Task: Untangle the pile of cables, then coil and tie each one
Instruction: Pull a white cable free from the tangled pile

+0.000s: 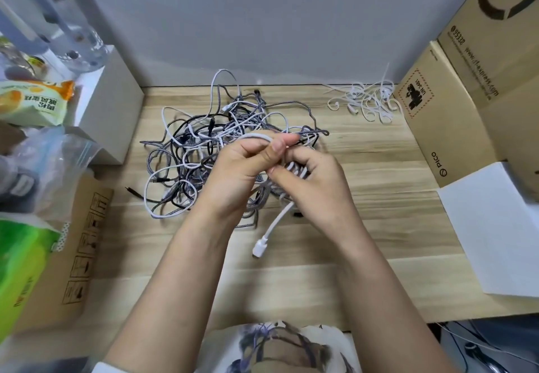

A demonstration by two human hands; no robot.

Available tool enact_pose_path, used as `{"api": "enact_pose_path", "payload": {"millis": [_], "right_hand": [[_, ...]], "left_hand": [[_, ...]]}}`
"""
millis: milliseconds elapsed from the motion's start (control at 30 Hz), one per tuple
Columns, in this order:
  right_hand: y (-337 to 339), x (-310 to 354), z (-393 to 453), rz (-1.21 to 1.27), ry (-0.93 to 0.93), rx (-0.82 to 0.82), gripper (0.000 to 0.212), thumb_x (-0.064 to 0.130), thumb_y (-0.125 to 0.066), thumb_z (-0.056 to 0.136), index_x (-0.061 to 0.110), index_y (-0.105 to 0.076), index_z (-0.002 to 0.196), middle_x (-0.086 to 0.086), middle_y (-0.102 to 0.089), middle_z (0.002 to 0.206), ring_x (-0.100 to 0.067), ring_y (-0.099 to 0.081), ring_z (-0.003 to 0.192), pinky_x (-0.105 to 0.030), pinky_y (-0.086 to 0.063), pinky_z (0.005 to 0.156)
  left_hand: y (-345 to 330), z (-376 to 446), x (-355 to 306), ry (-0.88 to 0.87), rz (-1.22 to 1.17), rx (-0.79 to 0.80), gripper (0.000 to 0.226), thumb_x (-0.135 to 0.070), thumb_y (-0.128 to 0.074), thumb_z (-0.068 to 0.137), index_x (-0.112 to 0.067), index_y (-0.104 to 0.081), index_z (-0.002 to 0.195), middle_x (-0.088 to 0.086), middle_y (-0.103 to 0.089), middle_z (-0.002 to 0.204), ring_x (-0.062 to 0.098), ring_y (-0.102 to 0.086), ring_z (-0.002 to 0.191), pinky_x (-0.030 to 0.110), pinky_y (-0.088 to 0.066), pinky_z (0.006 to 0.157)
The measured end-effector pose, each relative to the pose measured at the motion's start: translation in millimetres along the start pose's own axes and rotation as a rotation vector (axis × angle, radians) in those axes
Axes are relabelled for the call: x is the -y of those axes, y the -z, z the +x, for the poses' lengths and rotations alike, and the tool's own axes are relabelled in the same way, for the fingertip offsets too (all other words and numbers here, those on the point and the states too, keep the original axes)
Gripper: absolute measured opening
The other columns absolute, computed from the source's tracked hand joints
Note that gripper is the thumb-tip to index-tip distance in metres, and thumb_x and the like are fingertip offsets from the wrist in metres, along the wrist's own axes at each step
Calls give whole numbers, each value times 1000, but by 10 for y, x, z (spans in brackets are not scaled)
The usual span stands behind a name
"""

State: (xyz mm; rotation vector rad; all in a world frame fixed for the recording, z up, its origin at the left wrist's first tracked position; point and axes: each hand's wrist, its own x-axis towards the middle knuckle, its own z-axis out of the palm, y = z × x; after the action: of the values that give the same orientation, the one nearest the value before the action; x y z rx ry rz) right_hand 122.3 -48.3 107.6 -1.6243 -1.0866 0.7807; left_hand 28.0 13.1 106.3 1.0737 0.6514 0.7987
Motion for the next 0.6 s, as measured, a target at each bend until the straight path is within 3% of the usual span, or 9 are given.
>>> {"api": "enact_pose_path", "payload": {"millis": [100, 200, 300, 367, 467, 533, 600], "right_hand": [[45, 34, -44, 45, 15, -66, 31, 33, -62, 73, 18, -51, 49, 7, -40, 46, -7, -36, 49, -29, -30, 52], [192, 143, -104, 200, 86, -146, 44, 30, -68, 74, 12, -40, 45, -1, -30, 45, -14, -28, 47, -29, -26, 48], [351, 244, -159, 349, 183, -187, 50, 31, -66, 75, 12, -32, 45, 3, -25, 45, -16, -24, 48, -27, -24, 49], [397, 268, -180, 342, 213, -201, 51, 31, -63, 78, 7, -32, 46, 5, -23, 47, -12, -23, 50, -23, -24, 51], [360, 210, -163, 248, 162, -212, 53, 34, -66, 78, 6, -34, 48, 7, -26, 47, -12, -26, 49, -26, -29, 51], [244, 110, -141, 127, 111, -188, 48, 44, -64, 75, 7, -42, 51, 7, -34, 45, -21, -35, 48, -37, -38, 51], [89, 12, -138, 0, 56, -156, 42, 54, -59, 71, 14, -52, 57, 7, -43, 46, -16, -41, 51, -40, -41, 55]], "left_hand": [[58, 48, 55, 164, -276, 37, 10, -29, -71, 65, -20, -74, 65, -8, -61, 65, 7, -54, 62, 20, -45, 65], [258, 144, 203, 303, -812, 1, 6, -17, -69, 70, -15, -63, 71, -3, -56, 66, 8, -47, 50, 23, -45, 56], [550, 191, 392, 300, -1074, -120, 39, 6, -83, 51, -6, -55, 74, 2, -56, 64, 13, -47, 43, 22, -46, 45], [636, 178, 423, 271, -1064, -182, 46, 8, -87, 41, -5, -55, 72, 2, -56, 61, 11, -46, 41, 21, -45, 41], [519, 138, 340, 303, -854, -270, 7, -15, -66, 74, -13, -61, 69, -4, -56, 60, 5, -44, 43, 17, -46, 44], [404, 59, 265, 287, -596, -215, 24, -26, -52, 79, -18, -68, 63, -6, -61, 64, 3, -46, 49, 15, -47, 52], [286, -55, 203, 241, -366, -84, 27, -28, -52, 78, -19, -74, 66, -5, -68, 73, 6, -57, 64, 19, -49, 64]]}}
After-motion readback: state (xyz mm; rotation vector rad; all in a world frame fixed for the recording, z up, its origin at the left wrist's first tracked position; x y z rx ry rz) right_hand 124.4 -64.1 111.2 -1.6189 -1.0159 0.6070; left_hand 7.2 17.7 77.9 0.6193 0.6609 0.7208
